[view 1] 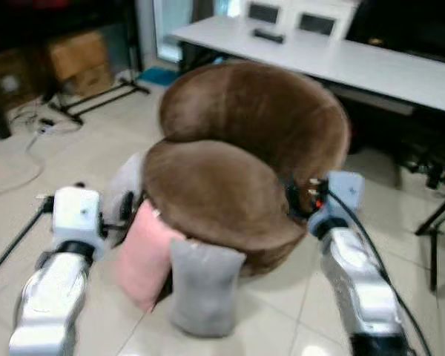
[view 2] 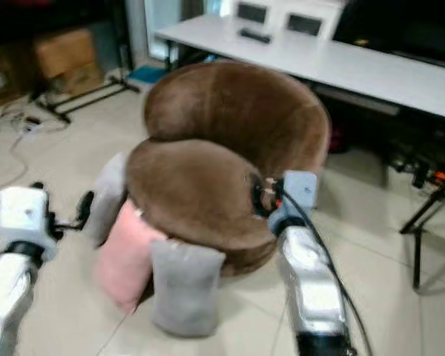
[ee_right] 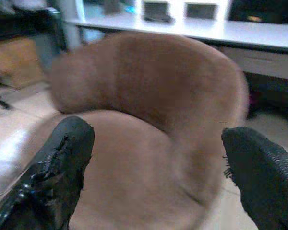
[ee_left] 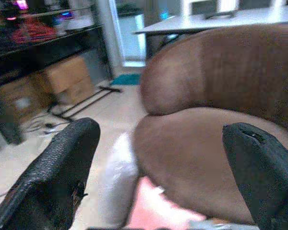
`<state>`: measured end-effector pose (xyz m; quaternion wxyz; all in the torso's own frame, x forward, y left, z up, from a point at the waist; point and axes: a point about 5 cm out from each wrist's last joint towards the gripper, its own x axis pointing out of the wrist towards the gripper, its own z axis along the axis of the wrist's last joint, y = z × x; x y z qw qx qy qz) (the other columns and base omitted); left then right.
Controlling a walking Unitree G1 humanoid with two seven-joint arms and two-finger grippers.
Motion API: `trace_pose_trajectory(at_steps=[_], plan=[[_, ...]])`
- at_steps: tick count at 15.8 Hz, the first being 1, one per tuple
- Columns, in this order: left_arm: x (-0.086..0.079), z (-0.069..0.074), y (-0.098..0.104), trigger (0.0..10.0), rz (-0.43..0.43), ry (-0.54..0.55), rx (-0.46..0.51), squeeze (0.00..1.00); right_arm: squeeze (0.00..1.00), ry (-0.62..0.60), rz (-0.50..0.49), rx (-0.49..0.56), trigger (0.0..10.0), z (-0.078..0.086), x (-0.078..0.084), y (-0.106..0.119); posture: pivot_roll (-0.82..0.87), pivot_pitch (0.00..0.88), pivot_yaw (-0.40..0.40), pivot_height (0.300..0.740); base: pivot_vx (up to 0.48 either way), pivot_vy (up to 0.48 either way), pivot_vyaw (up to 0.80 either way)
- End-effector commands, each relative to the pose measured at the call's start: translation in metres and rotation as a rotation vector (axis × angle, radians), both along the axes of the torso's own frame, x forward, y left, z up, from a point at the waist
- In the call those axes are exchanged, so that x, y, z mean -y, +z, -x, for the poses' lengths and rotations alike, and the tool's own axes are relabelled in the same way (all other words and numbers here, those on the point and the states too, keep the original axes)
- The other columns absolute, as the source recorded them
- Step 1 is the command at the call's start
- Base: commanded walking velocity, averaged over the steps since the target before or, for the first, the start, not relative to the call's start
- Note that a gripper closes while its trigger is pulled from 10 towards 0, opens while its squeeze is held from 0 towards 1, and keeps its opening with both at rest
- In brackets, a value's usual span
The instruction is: Move the pillow to the sofa from floor
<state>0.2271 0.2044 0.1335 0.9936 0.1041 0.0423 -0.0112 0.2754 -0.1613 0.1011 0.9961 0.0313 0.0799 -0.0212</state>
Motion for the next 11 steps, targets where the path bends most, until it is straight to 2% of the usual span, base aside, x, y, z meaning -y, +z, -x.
trace_pose_trajectory(at_steps=[1, 6, 10, 11], plan=[[-0.0043, -0.0001, 0.0012, 10.0, -0.016, 0.006, -0.004, 0.0, 0.0, 0.005, 0.005, 0.011, 10.0, -0.0037, -0.0022, 0.005, 0.15, 0.0, -0.057, 0.74, 0.304, 0.0, 0.0], [-0.0037, -0.0018, 0.0013, 10.0, -0.013, 0.01, -0.002, 0.0, 0.0, 0.007, 0.028, 0.018, 10.0, -0.0069, -0.0017, 0.0066, 0.15, 0.0, -0.061, 0.74, 0.303, 0.0, 0.0], [-0.0031, -0.0022, 0.001, 10.0, -0.012, 0.008, -0.003, 0.0, 0.0, 0.024, -0.003, 0.03, 10.0, -0.0069, -0.0042, 0.0082, 0.15, 0.0, -0.059, 0.74, 0.302, 0.0, 0.0], [-0.0032, -0.0022, 0.0009, 10.0, -0.012, 0.007, -0.003, 0.0, 0.0, 0.03, 0.0, 0.03, 10.0, -0.0069, -0.0054, 0.0081, 0.15, 0.0, -0.059, 0.74, 0.304, 0.0, 0.57]])
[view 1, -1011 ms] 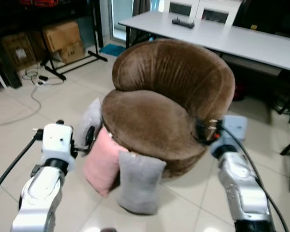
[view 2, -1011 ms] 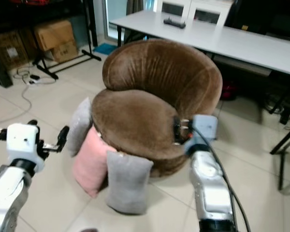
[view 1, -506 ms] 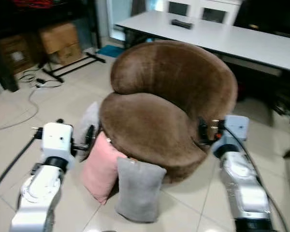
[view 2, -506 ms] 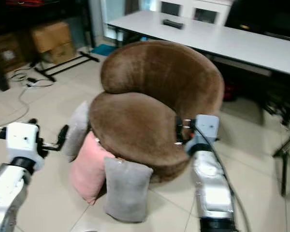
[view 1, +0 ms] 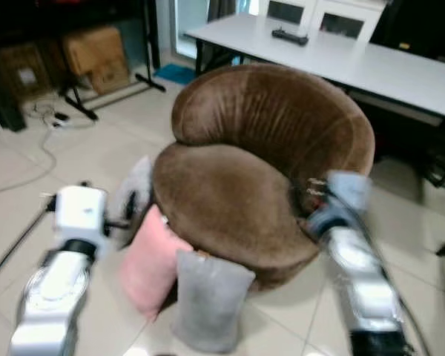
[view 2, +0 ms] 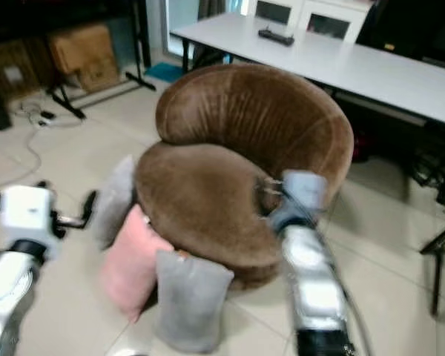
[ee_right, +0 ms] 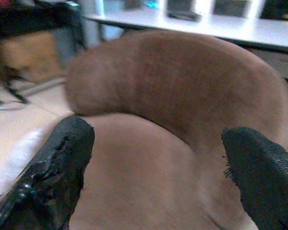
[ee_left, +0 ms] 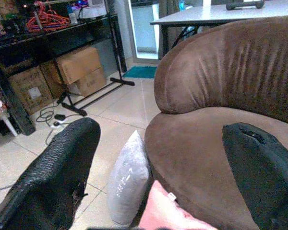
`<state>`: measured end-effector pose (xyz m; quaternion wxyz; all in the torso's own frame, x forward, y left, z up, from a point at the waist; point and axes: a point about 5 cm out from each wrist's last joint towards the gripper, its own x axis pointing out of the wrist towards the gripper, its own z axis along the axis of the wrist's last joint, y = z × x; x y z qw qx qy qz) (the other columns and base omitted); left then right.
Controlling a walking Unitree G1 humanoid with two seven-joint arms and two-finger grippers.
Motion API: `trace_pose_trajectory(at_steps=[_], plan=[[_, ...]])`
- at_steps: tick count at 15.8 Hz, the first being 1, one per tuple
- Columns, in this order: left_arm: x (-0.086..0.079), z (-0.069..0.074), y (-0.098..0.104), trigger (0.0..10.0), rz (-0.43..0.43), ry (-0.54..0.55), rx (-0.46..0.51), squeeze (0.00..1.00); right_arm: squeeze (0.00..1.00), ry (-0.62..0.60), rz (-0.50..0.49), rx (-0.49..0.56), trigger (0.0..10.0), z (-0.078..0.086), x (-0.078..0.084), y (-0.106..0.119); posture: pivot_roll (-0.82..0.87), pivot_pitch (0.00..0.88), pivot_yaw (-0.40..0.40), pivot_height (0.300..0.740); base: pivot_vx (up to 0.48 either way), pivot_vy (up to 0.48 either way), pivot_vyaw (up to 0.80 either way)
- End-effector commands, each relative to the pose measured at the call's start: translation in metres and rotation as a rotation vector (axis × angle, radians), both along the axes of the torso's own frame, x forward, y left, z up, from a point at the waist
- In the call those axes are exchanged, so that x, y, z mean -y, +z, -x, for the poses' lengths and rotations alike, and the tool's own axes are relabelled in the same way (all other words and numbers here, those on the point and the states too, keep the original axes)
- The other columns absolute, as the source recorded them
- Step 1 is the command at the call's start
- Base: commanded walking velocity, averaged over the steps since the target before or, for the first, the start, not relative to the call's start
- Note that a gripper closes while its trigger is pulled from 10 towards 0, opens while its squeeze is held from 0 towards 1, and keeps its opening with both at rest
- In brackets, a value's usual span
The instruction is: Move the pillow to the sofa from floor
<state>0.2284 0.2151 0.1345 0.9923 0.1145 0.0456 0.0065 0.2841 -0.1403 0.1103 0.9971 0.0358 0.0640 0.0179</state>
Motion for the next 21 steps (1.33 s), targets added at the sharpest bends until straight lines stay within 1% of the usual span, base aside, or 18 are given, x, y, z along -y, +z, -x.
trace_pose_trajectory(at_steps=[1, 2, 4, 7, 8, 9, 10, 11, 12, 13, 15, 16, 18, 21], plan=[[0.007, -0.001, 0.0, 10.0, 0.01, -0.028, -0.001, 0.0, 0.0, -0.029, 0.03, 0.001, 10.0, 0.001, 0.013, -0.001, 0.15, 0.0, -0.059, 0.74, 0.3, 0.0, 0.8], [0.008, -0.001, 0.0, 10.0, 0.01, -0.028, -0.001, 0.0, 0.0, -0.014, 0.045, 0.007, 10.0, 0.001, 0.012, 0.0, 0.15, 0.0, -0.061, 0.74, 0.304, 0.0, 0.8], [0.008, -0.001, 0.0, 10.0, 0.009, -0.026, 0.0, 0.0, 0.0, -0.004, 0.033, 0.006, 10.0, 0.001, 0.011, 0.0, 0.15, 0.0, -0.061, 0.74, 0.292, 0.0, 0.8], [0.008, 0.0, -0.001, 10.0, 0.001, -0.021, 0.0, 0.0, 0.0, 0.028, -0.034, 0.001, 10.0, 0.002, 0.008, 0.0, 0.15, 0.0, -0.068, 0.74, 0.182, 0.0, 0.8], [0.008, 0.0, -0.001, 10.0, -0.001, -0.02, -0.001, 0.0, 0.5, 0.04, -0.061, 0.003, 10.0, 0.003, 0.006, 0.0, 0.15, 0.0, -0.068, 0.74, 0.0, 0.0, 0.0], [0.008, 0.0, -0.002, 10.0, -0.004, -0.019, -0.001, 0.0, 0.64, 0.056, -0.059, 0.003, 10.0, 0.003, 0.004, 0.0, 0.15, 0.0, -0.068, 0.74, 0.0, 0.0, 0.0], [0.008, 0.0, -0.002, 10.0, -0.019, -0.009, -0.002, 0.0, 0.56, 0.058, -0.038, -0.008, 10.0, 0.004, 0.005, -0.001, 0.15, 0.0, -0.071, 0.74, 0.0, 0.0, 0.0], [0.007, 0.001, -0.002, 10.0, -0.026, -0.002, -0.001, 0.0, 0.0, 0.055, -0.04, -0.012, 10.0, 0.004, 0.005, -0.002, 0.15, 0.0, -0.071, 0.74, 0.0, 0.0, 0.0], [0.007, 0.001, -0.002, 10.0, -0.027, 0.0, 0.0, 0.0, 0.0, 0.055, -0.045, -0.013, 10.0, 0.004, 0.005, -0.002, 0.15, 0.0, -0.071, 0.74, 0.0, 0.0, 0.0], [0.006, 0.001, -0.002, 10.0, -0.027, 0.006, 0.007, 0.0, 0.0, 0.036, -0.023, -0.017, 10.0, 0.003, 0.008, -0.002, 0.15, 0.0, -0.072, 0.74, 0.0, 0.0, 0.0], [0.004, 0.002, -0.003, 10.0, -0.038, 0.016, 0.01, 0.0, 0.0, 0.009, -0.037, -0.024, 10.0, 0.002, 0.013, -0.002, 0.15, 0.0, -0.075, 0.74, 0.0, 0.0, 0.0], [0.004, 0.002, -0.003, 10.0, -0.046, 0.017, 0.012, 0.0, 0.0, -0.002, -0.028, -0.029, 10.0, 0.002, 0.014, -0.002, 0.15, 0.0, -0.075, 0.74, 0.0, 0.0, 0.0], [0.004, 0.002, -0.003, 10.0, -0.045, 0.022, 0.016, 0.0, 0.0, 0.01, -0.04, -0.005, 10.0, 0.002, 0.013, 0.002, 0.15, 0.0, -0.076, 0.74, 0.0, 0.0, 0.0], [-0.001, 0.003, 0.001, 10.0, -0.035, 0.068, 0.056, 0.0, 0.0, -0.024, -0.031, -0.001, 10.0, 0.005, 0.016, 0.001, 0.14, 0.0, -0.083, 0.72, 0.0, 0.0, 0.0]])
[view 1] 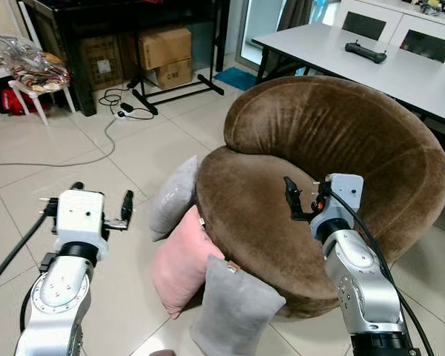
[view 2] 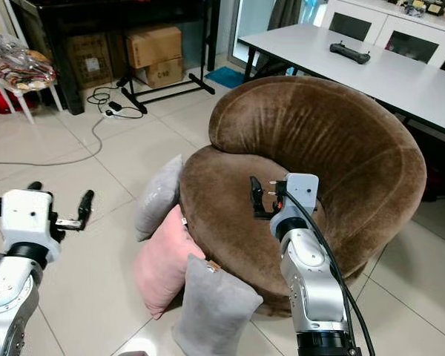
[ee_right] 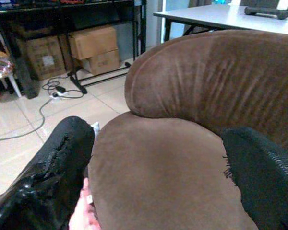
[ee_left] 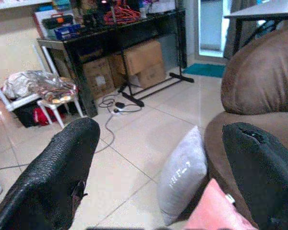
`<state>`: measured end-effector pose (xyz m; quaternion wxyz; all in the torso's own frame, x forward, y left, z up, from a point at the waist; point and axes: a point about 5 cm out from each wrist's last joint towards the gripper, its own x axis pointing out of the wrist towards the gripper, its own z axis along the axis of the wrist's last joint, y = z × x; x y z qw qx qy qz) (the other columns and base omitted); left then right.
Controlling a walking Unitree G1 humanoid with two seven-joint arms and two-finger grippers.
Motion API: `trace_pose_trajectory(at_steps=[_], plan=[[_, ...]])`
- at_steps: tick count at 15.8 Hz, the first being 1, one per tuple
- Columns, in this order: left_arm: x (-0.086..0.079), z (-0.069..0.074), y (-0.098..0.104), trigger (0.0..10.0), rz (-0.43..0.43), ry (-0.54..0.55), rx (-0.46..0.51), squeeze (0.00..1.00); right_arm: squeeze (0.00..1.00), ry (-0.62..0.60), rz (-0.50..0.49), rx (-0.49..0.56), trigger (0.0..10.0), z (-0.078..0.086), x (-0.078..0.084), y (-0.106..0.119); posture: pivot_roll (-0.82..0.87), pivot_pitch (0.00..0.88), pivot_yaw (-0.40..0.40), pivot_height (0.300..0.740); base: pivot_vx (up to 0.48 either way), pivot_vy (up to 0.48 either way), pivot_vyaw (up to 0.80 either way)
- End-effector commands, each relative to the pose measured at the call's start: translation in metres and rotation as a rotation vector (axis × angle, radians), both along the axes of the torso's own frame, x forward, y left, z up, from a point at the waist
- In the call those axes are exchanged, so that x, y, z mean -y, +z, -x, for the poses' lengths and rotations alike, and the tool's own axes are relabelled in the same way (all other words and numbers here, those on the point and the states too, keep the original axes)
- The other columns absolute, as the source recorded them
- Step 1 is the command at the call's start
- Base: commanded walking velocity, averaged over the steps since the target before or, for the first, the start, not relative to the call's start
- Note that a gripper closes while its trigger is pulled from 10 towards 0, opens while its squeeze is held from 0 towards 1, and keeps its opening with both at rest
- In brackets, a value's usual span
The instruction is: Move the pillow to the sofa from floor
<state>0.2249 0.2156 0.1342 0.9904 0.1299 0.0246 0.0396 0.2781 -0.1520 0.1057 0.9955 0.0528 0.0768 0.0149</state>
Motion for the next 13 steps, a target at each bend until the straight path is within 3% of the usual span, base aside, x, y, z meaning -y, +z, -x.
trace_pose_trajectory(at_steps=[1, 8, 13], plan=[[-0.0021, 0.0, 0.0011, 10.0, -0.005, 0.017, 0.014, 0.0, 0.0, -0.026, 0.002, 0.026, 10.0, 0.0007, 0.006, 0.0058, 0.14, 0.0, -0.085, 0.71, 0.0, 0.0, 0.0], [-0.0086, 0.0076, -0.0014, 10.0, -0.041, 0.011, 0.012, 0.0, 0.0, -0.018, -0.028, -0.005, 10.0, 0.0089, 0.0045, -0.0004, 0.15, 0.0, -0.1, 0.641, 0.0, 0.0, 0.0], [0.0008, 0.0085, -0.0037, 10.0, -0.014, 0.0, 0.022, 0.0, 0.0, 0.015, -0.004, -0.014, 10.0, 0.0061, 0.004, 0.0004, 0.15, 0.0, -0.117, 0.616, 0.0, 0.0, 0.0]])
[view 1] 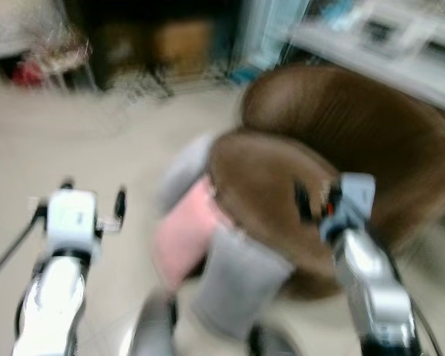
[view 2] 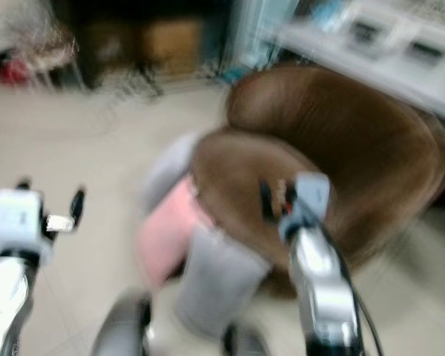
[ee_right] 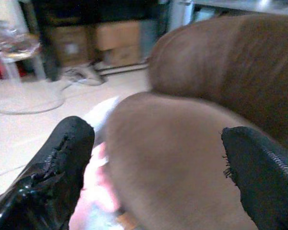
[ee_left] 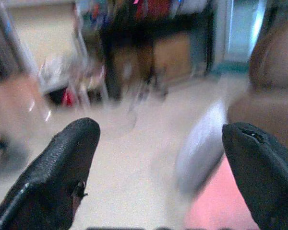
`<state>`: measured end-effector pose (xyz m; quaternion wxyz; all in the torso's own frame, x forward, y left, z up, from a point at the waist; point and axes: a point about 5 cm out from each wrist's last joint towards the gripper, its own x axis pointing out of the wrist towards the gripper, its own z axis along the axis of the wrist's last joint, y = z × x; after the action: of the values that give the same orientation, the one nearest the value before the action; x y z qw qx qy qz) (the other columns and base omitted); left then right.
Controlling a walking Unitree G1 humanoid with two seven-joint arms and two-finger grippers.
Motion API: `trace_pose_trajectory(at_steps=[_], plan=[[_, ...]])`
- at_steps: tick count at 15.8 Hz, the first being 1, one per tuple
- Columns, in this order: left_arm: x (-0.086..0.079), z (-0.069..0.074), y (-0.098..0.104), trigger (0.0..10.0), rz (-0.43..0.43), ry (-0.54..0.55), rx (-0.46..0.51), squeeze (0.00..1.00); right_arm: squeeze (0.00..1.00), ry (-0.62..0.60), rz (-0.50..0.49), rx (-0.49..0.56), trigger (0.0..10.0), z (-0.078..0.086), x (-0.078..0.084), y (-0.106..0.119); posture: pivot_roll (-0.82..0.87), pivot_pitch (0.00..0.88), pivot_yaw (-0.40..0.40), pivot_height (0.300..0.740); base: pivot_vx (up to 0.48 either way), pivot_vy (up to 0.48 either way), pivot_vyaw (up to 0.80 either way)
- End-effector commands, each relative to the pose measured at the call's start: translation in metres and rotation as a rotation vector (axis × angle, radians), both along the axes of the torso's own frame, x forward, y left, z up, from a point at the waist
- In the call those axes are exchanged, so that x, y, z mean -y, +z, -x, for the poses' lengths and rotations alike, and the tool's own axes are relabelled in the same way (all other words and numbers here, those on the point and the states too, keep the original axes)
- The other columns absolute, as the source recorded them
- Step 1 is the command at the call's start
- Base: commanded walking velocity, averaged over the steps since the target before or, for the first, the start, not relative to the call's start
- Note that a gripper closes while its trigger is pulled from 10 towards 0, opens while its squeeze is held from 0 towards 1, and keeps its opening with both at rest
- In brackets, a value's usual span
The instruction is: Move the pillow to the sofa from floor
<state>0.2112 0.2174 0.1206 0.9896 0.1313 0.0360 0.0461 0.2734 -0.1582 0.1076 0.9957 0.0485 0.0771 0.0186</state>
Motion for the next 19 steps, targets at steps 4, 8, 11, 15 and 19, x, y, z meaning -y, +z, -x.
trace_pose_trajectory(at_steps=[4, 8, 11, 15, 19], plan=[[0.005, -0.008, 0.011, 10.0, -0.016, -0.036, 0.043, 0.0, 0.0, 0.01, -0.014, -0.02, 10.0, 0.001, -0.004, -0.002, 0.15, 0.0, -0.107, 0.616, 0.0, 0.0, 0.0], [0.008, -0.014, 0.013, 10.0, -0.021, -0.064, 0.047, 0.0, 0.0, -0.006, -0.008, -0.015, 10.0, 0.001, -0.002, -0.001, 0.14, 0.0, -0.067, 0.616, 0.0, 0.0, 0.0], [0.012, -0.021, 0.014, 10.0, -0.024, -0.106, 0.043, 0.0, 0.0, -0.035, 0.003, -0.007, 10.0, 0.006, 0.001, 0.002, 0.11, 0.0, -0.01, 0.616, 0.0, 0.0, 0.0], [0.02, -0.027, 0.018, 10.0, 0.001, -0.165, 0.053, 0.0, 0.0, -0.082, 0.01, 0.0, 10.0, 0.02, 0.009, 0.008, 0.06, 0.0, 0.041, 0.616, 0.0, 0.0, 0.0], [0.024, -0.029, 0.019, 10.0, 0.026, -0.191, 0.063, 0.0, 0.0, -0.086, 0.025, 0.007, 10.0, 0.026, 0.011, 0.013, 0.05, 0.0, 0.03, 0.616, 0.0, 0.0, 0.0]])
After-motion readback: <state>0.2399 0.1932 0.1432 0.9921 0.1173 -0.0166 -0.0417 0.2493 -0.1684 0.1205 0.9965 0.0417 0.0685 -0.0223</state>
